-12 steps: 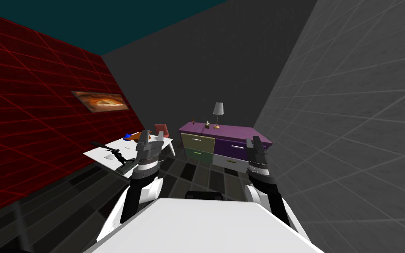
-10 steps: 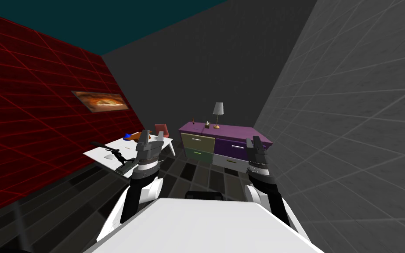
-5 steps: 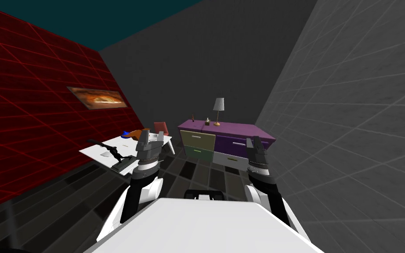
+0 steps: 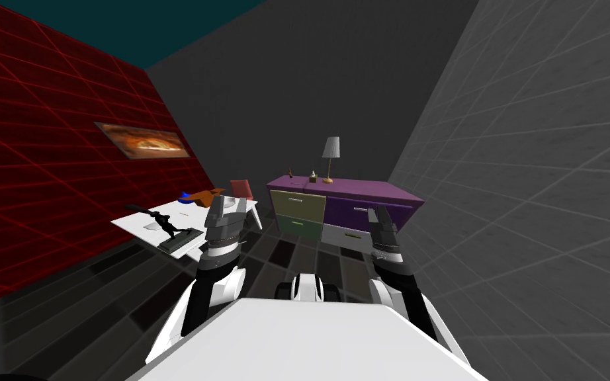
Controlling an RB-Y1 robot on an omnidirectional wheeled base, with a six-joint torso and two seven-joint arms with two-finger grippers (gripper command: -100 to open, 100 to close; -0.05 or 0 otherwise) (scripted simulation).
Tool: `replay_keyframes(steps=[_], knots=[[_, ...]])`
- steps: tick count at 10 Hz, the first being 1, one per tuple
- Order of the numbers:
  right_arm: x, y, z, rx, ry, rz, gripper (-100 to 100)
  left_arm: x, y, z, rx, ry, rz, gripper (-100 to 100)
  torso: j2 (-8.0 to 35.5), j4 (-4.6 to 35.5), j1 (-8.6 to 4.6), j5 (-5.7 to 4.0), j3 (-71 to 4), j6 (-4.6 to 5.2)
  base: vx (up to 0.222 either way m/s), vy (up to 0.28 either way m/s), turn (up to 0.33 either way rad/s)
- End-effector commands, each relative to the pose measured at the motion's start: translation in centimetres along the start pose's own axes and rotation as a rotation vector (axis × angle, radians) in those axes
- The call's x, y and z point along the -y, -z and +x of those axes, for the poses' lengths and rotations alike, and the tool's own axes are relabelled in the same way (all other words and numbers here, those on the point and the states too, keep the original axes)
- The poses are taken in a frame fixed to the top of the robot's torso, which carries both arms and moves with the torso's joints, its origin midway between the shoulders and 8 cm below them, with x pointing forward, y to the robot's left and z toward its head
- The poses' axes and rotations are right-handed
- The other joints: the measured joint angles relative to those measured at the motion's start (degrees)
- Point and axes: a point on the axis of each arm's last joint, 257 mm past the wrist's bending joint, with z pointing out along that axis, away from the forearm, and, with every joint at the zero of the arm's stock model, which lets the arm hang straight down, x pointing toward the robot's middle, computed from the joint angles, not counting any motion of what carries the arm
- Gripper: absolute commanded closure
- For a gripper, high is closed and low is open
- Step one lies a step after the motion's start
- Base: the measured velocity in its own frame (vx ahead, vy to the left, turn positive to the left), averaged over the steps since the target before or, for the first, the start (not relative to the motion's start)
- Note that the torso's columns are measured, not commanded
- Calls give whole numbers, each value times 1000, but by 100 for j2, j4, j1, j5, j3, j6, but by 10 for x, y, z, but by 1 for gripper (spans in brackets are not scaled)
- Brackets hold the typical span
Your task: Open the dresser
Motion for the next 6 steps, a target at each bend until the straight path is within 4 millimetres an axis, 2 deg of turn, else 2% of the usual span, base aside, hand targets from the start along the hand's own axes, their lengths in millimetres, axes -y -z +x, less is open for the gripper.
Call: replay_keyframes(steps=[1,4,5,6], knots=[[17,2,24,-92,48,46,-100,0,0,0,0,0,0,0,12,16,0,0,-27,0,50,33,26],[50,10,60,-206,122,133,-100,0,0,0,0,0,0,0,19,23,0,0,-31,0,72,49,33],[50,10,61,-210,129,135,-100,0,0,0,0,0,0,0,20,23,1,0,-32,0,58,35,13],[64,15,75,-252,162,170,-100,0,0,0,0,0,0,0,33,27,-9,-2,-25,1,41,32,20]])
